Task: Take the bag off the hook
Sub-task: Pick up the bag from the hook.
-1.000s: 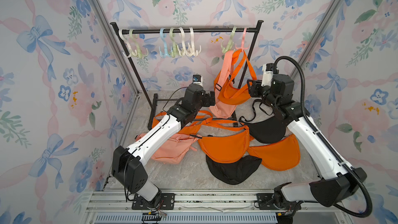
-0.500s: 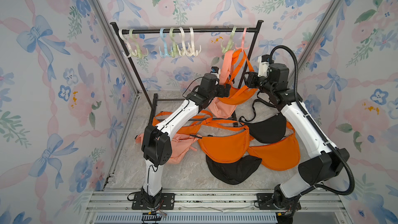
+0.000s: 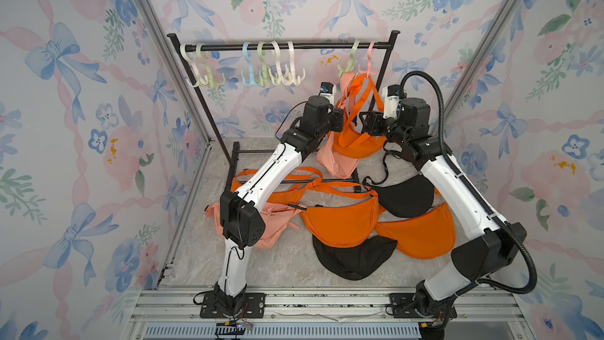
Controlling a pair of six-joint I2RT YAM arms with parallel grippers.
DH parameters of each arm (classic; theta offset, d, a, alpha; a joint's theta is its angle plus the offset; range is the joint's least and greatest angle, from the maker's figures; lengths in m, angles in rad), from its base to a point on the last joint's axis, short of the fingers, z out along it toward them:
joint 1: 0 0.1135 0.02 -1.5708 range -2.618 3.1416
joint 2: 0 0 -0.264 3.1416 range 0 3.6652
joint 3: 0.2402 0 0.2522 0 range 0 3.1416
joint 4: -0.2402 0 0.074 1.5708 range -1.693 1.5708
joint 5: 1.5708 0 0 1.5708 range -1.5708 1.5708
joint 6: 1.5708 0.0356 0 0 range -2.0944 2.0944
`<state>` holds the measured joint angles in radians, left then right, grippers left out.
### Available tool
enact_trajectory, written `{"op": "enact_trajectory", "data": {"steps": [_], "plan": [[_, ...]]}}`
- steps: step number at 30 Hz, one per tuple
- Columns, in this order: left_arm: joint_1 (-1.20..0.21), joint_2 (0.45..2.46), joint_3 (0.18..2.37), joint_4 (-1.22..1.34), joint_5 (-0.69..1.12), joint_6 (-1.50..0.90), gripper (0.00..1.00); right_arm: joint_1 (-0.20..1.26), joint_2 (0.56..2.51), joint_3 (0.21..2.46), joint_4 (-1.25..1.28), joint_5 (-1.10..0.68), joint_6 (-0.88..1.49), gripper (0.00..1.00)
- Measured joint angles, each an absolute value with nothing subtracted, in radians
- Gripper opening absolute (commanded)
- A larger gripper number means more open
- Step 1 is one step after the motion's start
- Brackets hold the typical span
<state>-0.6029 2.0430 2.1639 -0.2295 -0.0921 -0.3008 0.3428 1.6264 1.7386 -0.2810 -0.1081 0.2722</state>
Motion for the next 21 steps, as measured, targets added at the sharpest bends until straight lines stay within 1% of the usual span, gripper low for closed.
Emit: {"op": "enact_trajectory", "data": {"steps": [2, 3, 6, 8, 10, 15, 17, 21], "plan": [[-0.596, 2.037, 2.164, -0.25, -0.105, -0.29, 0.0, 0.355, 1.647, 1.752, -0.273, -0.108, 0.264, 0.55], [-0.59, 2.03, 2.163, -0.258, -0.11, -0.287, 0.0, 0.363, 1.663, 1.765, -0.268, -0.108, 0.26, 0.59], [-0.567, 1.993, 2.152, -0.277, -0.132, -0.282, 0.0, 0.386, 1.732, 1.832, -0.261, -0.102, 0.244, 0.74], [-0.547, 1.95, 2.135, -0.286, -0.15, -0.278, 0.0, 0.404, 1.787, 1.89, -0.26, -0.091, 0.231, 0.79], [-0.526, 1.902, 2.118, -0.29, -0.165, -0.272, 0.0, 0.416, 1.825, 1.924, -0.257, -0.073, 0.226, 0.82], [-0.47, 1.783, 2.081, -0.287, -0.199, -0.265, 0.0, 0.423, 1.873, 1.949, -0.226, -0.001, 0.225, 0.86], [-0.45, 1.747, 2.069, -0.286, -0.209, -0.262, 0.0, 0.422, 1.883, 1.954, -0.206, 0.052, 0.228, 0.89], [-0.416, 1.707, 2.051, -0.287, -0.229, -0.253, 0.0, 0.417, 1.89, 1.964, -0.175, 0.147, 0.228, 0.91]]}}
